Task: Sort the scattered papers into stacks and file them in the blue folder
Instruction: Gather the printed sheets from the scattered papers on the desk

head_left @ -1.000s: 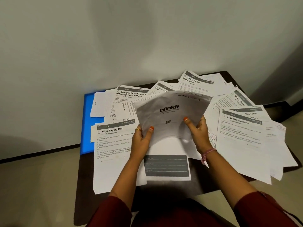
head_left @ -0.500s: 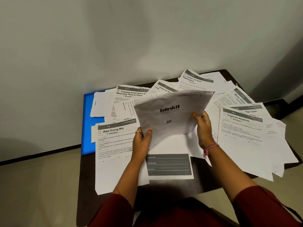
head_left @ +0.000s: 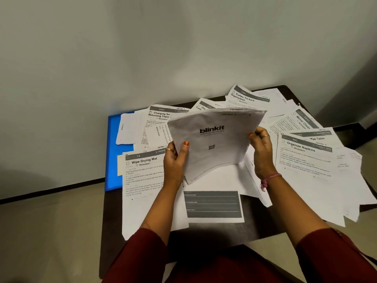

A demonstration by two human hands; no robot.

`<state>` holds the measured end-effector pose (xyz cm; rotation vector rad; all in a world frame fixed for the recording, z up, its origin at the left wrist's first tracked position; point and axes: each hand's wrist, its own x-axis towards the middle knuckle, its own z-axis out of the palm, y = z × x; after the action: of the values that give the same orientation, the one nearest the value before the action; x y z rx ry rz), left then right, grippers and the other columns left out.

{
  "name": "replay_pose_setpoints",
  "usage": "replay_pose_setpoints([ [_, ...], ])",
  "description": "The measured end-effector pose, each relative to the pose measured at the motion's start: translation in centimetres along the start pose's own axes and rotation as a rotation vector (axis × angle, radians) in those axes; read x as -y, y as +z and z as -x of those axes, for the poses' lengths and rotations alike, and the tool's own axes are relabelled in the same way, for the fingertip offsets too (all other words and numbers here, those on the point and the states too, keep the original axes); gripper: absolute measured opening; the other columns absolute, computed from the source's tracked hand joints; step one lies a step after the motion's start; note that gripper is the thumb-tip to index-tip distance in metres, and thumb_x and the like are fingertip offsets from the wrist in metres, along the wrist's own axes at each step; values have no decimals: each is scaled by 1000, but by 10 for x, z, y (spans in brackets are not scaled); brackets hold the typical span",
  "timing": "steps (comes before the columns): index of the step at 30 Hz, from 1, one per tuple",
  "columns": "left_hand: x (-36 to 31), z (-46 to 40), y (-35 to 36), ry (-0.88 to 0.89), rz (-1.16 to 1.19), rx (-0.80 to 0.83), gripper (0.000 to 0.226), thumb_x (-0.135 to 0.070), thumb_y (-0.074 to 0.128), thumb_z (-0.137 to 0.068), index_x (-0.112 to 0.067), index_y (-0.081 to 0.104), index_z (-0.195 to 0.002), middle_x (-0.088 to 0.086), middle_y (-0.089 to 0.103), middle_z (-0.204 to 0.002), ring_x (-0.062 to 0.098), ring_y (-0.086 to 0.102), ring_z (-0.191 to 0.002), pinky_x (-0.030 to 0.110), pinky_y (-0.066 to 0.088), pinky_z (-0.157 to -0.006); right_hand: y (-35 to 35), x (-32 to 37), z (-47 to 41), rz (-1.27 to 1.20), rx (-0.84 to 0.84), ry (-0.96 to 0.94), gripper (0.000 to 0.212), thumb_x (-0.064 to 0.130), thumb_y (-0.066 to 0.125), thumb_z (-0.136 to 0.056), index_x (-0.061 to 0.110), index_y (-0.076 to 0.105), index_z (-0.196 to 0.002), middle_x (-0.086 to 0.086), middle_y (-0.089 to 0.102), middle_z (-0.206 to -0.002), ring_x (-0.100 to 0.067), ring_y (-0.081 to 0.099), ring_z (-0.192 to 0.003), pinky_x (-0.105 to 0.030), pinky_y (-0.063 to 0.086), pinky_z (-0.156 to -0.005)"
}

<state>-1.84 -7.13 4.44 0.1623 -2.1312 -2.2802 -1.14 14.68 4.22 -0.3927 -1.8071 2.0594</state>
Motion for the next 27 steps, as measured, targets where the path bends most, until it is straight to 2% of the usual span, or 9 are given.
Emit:
replay_pose_setpoints([
  [2, -2, -3, 4, 41, 24, -59, 40, -30, 62, -91, 0, 54, -116, 22, 57, -121, 24, 54, -119, 37, 37, -110, 3, 2, -1, -19, -16, -5, 16, 22, 48, -81, 22, 54, -96, 5, 56, -94, 0, 55, -86, -13, 46, -80],
  [5, -8, -2, 15, 31, 31, -117, 78, -62, 63, -78, -9, 50, -133, 7, 51, -140, 20, 44, -133, 43, 30, -115, 10, 3, 0, -28, -25, -2, 15, 21, 47, -81, 22, 54, -94, 4, 57, -94, 0, 53, -84, -9, 44, -73],
  [7, -3, -2, 18, 23, -6, -132, 89, -71, 61, -73, -9, 48, -135, 7, 48, -143, 19, 42, -135, 43, 29, -116, 13, 4, 1, -41, -48, 3, 11, 17, 47, -85, 22, 54, -92, 5, 57, -92, -4, 52, -84, -8, 43, -69],
  [9, -6, 0, 19, 27, -13, -134, 73, -63, 61, -79, -11, 53, -130, 4, 54, -137, 16, 47, -130, 40, 33, -114, 13, 5, 0, -54, -83, 8, 12, 14, 45, -88, 23, 54, -88, 6, 56, -89, -4, 49, -81, -8, 42, -66],
  [12, -4, 1, 17, 38, 12, -157, 22, -36, 59, -89, -18, 60, -102, -5, 64, -99, -2, 59, -94, 27, 46, -91, 11, 7, -1, -83, -111, 14, 16, 11, 42, -90, 22, 53, -87, 7, 56, -88, -2, 50, -81, -9, 42, -67],
  [13, -4, 2, 17, 45, 15, -180, 21, -32, 59, -91, -15, 59, -103, -3, 63, -98, -3, 59, -92, 26, 45, -89, 11, 7, -1, -84, -95, 12, 14, 15, 42, -88, 22, 53, -88, 7, 57, -89, 1, 51, -80, -8, 42, -68],
  [17, -8, 11, 29, 81, -60, -217, 72, -46, 60, -85, -7, 40, -142, 6, 40, -149, 15, 34, -139, 33, 24, -118, 14, 7, 4, -57, -32, -3, 16, 23, 40, -81, 21, 54, -90, 8, 57, -90, 11, 52, -74, -6, 41, -70],
  [21, -6, 9, 28, 75, -19, -223, 79, -57, 63, -80, -8, 43, -139, 10, 46, -145, 23, 40, -136, 46, 30, -115, 10, 6, 2, -69, -57, -2, 18, 23, 41, -80, 20, 55, -91, 7, 57, -90, 10, 53, -75, -9, 42, -72],
  [27, -6, 9, 33, 48, -38, -253, 78, -55, 62, -80, -5, 45, -138, 20, 50, -139, 31, 44, -131, 43, 35, -111, 12, 3, 3, -35, -45, -20, 18, 21, 42, -81, 12, 55, -89, 7, 55, -86, 4, 50, -78, -13, 40, -77],
])
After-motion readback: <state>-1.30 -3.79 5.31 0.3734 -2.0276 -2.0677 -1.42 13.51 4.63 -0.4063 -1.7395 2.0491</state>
